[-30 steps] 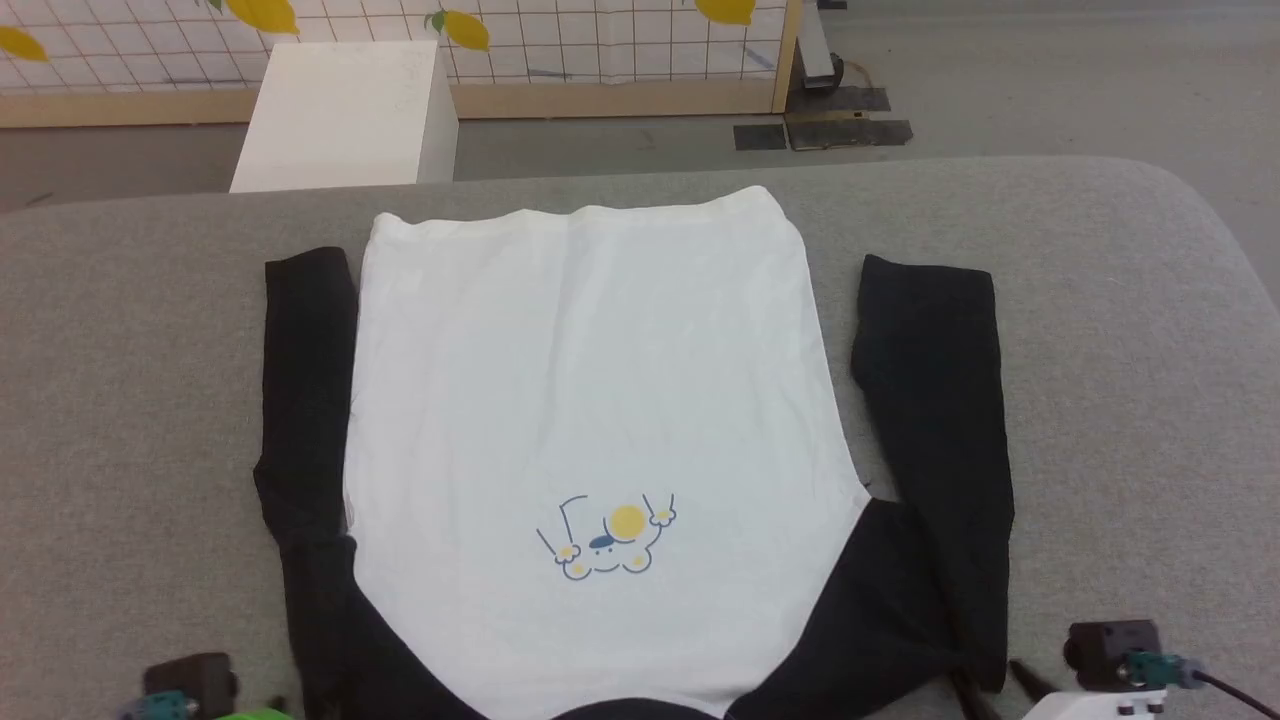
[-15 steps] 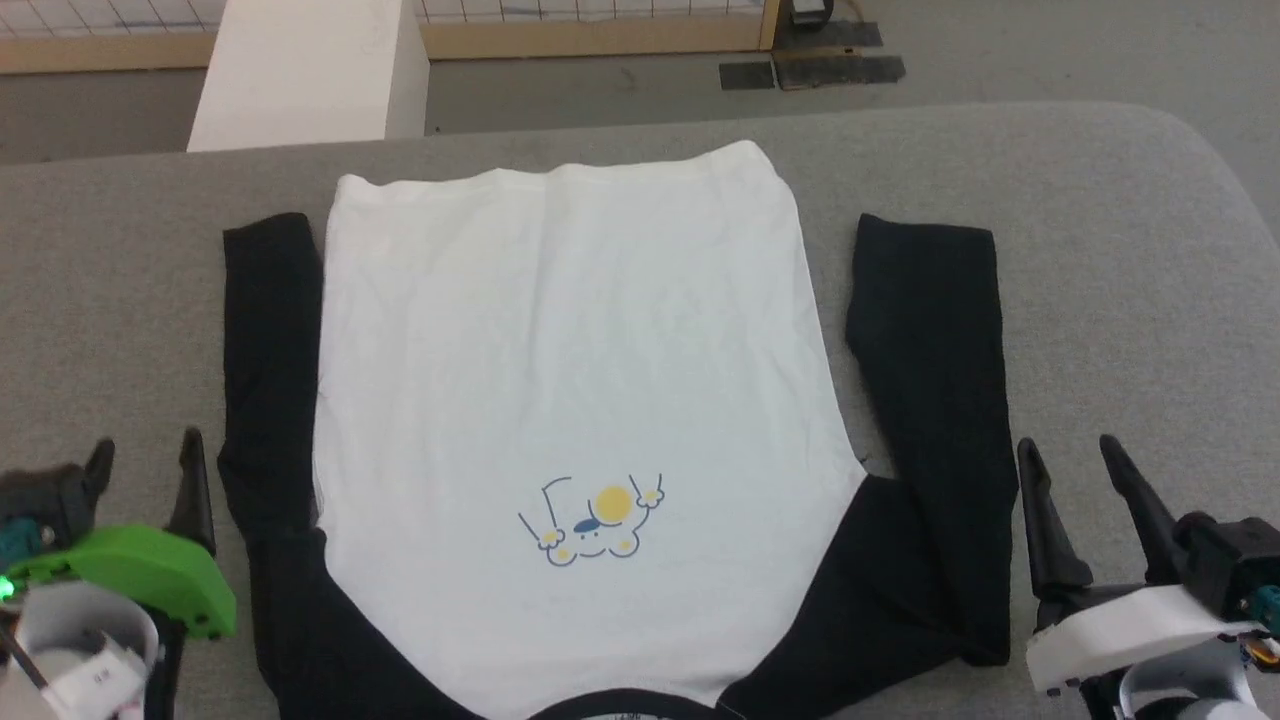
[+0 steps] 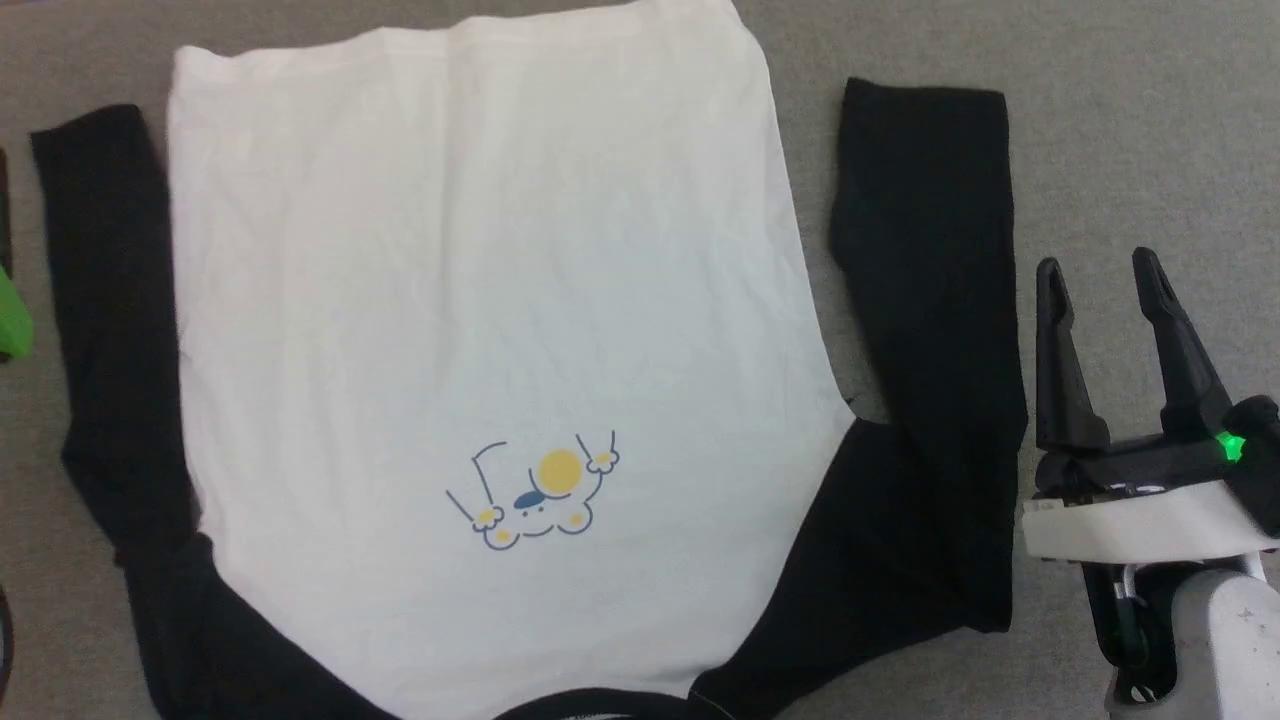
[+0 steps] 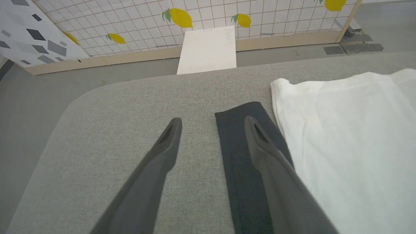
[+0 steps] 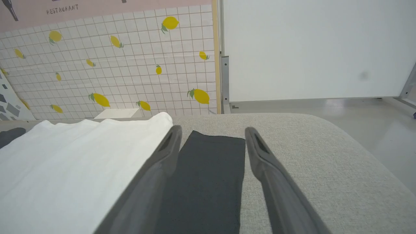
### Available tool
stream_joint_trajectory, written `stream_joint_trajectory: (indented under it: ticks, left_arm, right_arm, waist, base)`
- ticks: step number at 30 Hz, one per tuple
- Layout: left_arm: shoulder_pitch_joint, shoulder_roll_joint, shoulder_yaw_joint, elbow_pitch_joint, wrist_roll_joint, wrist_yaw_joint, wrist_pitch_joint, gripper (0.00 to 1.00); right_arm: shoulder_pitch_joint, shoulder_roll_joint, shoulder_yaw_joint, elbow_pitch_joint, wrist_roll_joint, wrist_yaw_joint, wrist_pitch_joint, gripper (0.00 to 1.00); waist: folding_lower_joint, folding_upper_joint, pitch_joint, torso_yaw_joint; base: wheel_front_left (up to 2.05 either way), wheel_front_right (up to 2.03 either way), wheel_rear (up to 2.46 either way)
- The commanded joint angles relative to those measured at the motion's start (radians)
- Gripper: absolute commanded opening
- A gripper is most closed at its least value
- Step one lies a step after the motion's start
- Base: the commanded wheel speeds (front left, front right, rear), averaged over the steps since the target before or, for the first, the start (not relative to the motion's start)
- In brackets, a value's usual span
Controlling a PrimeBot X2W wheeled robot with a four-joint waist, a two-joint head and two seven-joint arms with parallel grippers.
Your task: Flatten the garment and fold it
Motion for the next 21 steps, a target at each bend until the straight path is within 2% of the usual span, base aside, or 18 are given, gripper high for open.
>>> stream_joint_trajectory:
  ticks: [1,7,15,16,17,18,21]
  left_arm:
    - [-0.031,0.018,0.004,0.013,-0.018,-0.004,0.028,1.0]
    - [-0.087,0.065,0.03,0.049,-0.055,0.02,0.157,1.0]
    - [-0.048,0.098,0.071,0.053,-0.103,0.132,0.352,1.0]
    - [-0.036,0.098,0.075,0.042,-0.114,0.137,0.369,0.79]
    - [-0.026,0.097,0.077,0.034,-0.121,0.139,0.379,0.45]
    - [-0.013,0.095,0.078,0.023,-0.129,0.14,0.388,0.0]
    - [0.015,0.088,0.088,-0.009,-0.133,0.151,0.372,0.0]
  right_arm:
    - [-0.023,0.001,0.007,-0.005,0.01,-0.002,-0.013,1.0]
    - [-0.057,0.001,0.034,-0.013,0.029,-0.002,-0.031,1.0]
    - [-0.07,0.001,0.054,0.001,0.04,-0.002,-0.039,1.0]
    - [-0.071,0.001,0.056,0.004,0.04,-0.002,-0.039,1.0]
    - [-0.072,0.001,0.056,0.007,0.039,-0.002,-0.04,1.0]
    - [-0.072,0.001,0.055,0.011,0.039,-0.002,-0.04,1.0]
    - [-0.073,0.001,0.051,0.021,0.036,-0.002,-0.039,1.0]
  waist:
    - [-0.0001,0.0112,0.122,-0.089]
    - [-0.0001,0.0112,0.181,-0.131]
    - [-0.0001,0.0112,0.203,-0.147]
    - [-0.0001,0.0112,0.202,-0.146]
    - [-0.0001,0.0112,0.199,-0.145]
    - [-0.0001,0.0112,0.194,-0.141]
    - [-0.0001,0.0112,0.171,-0.129]
  base:
    - [0.0,0.0,0.0]
    - [0.0,0.0,0.0]
    - [0.0,0.0,0.0]
    - [0.0,0.0,0.0]
    - [0.0,0.0,0.0]
    - [0.0,0.0,0.0]
    - [0.0,0.0,0.0]
